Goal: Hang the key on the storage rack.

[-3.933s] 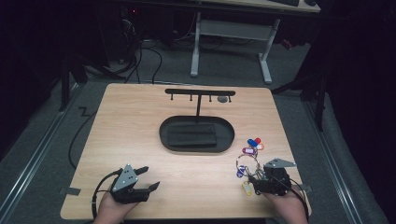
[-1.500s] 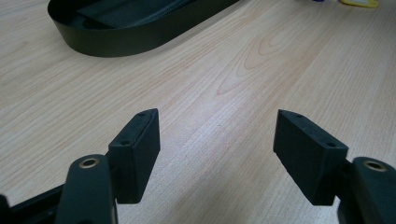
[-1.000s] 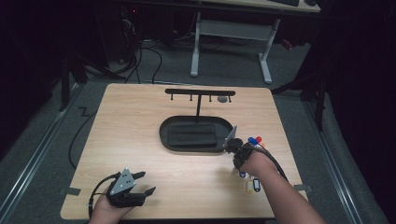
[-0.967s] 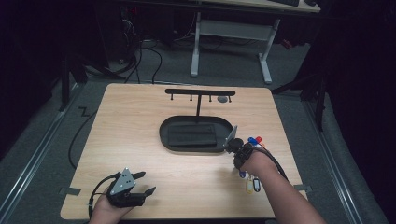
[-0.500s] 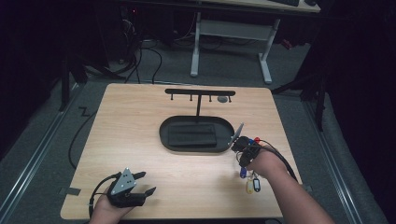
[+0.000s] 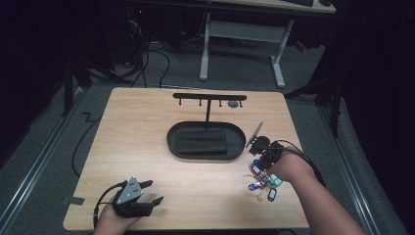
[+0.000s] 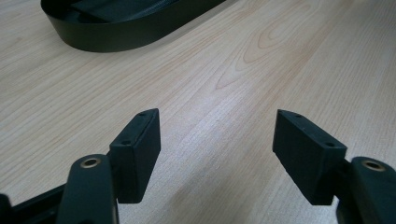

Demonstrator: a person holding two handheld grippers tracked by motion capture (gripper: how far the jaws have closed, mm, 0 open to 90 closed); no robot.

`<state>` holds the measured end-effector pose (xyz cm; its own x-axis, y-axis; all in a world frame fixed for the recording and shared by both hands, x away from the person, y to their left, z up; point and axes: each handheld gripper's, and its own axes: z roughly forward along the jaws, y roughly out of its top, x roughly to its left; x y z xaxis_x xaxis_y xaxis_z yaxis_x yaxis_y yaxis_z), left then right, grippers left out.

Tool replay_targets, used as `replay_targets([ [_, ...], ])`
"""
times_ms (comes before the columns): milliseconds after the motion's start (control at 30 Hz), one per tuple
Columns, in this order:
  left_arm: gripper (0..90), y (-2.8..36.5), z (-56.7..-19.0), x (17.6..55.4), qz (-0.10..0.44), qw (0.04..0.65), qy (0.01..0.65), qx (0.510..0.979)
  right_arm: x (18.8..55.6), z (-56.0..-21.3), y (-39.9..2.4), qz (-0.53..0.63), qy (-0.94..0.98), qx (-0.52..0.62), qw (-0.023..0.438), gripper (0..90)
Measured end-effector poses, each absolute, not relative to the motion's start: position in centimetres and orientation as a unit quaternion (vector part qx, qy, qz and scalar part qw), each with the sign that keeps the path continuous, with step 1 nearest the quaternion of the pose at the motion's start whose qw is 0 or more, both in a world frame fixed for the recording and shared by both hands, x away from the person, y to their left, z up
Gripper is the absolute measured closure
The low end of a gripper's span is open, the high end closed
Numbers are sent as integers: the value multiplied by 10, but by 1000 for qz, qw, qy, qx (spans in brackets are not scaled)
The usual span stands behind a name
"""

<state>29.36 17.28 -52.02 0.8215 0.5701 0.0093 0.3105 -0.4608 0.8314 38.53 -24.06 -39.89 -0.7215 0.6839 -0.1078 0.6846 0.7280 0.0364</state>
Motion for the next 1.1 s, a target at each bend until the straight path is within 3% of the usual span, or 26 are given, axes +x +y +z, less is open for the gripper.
replay_targets([
  [500, 328, 172, -521, 294, 144, 448, 260, 843, 380, -377, -244, 3, 926, 373, 61, 877],
  [1100, 328, 172, -521, 294, 142, 449, 260, 843, 388, -321, -243, 32, 925, 373, 65, 877],
])
